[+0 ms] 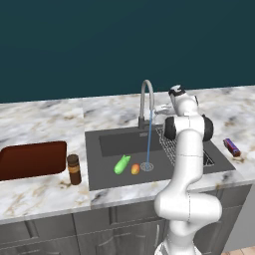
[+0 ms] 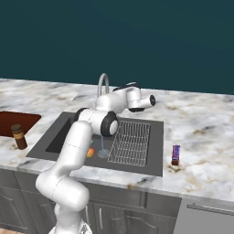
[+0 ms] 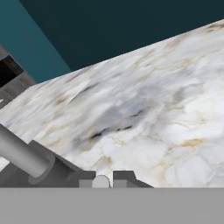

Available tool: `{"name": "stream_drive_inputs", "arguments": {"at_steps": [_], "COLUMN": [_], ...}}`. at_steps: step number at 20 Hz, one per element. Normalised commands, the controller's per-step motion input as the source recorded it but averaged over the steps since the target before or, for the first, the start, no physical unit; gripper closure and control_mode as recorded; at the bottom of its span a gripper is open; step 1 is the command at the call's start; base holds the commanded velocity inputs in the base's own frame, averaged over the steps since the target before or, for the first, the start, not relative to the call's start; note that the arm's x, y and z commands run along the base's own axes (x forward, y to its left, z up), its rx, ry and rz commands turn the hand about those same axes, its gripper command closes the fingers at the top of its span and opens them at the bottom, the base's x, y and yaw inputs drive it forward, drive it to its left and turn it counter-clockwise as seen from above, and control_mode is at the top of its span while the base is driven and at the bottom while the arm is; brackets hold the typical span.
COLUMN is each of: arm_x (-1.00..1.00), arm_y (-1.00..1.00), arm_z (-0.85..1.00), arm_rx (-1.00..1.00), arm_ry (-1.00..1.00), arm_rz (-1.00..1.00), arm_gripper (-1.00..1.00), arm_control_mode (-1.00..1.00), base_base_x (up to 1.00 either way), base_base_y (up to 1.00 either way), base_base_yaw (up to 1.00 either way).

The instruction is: Pick up all produce items and place them in the sink. Turn on the sink faucet to wash them. Then turn the sink off and put them in the tray.

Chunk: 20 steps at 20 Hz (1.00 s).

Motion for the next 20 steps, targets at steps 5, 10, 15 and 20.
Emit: {"name": "stream_drive_inputs", "arguments": {"at_steps": [5,10,15,20], "arm_x": [0.00,0.00,0.07,0.16], "arm_y": [0.18,0.31,0.39,0.51], "arm_z": [-0.01,-0.01,0.00,0.00], "arm_rx": [0.00,0.00,0.01,0.02], "arm_ry": [-0.08,-0.09,-0.05,-0.01], "arm_rz": [0.04,0.09,0.13,0.13], "arm_gripper": [1.00,1.00,1.00,1.00], "arm_control_mode": [-1.00,-1.00,-1.00,-1.00], "base_base_x": [0.00,0.00,0.00,0.00], "base_base_y": [0.00,0.00,0.00,0.00], "base_base_yaw": [0.00,0.00,0.00,0.00]}}
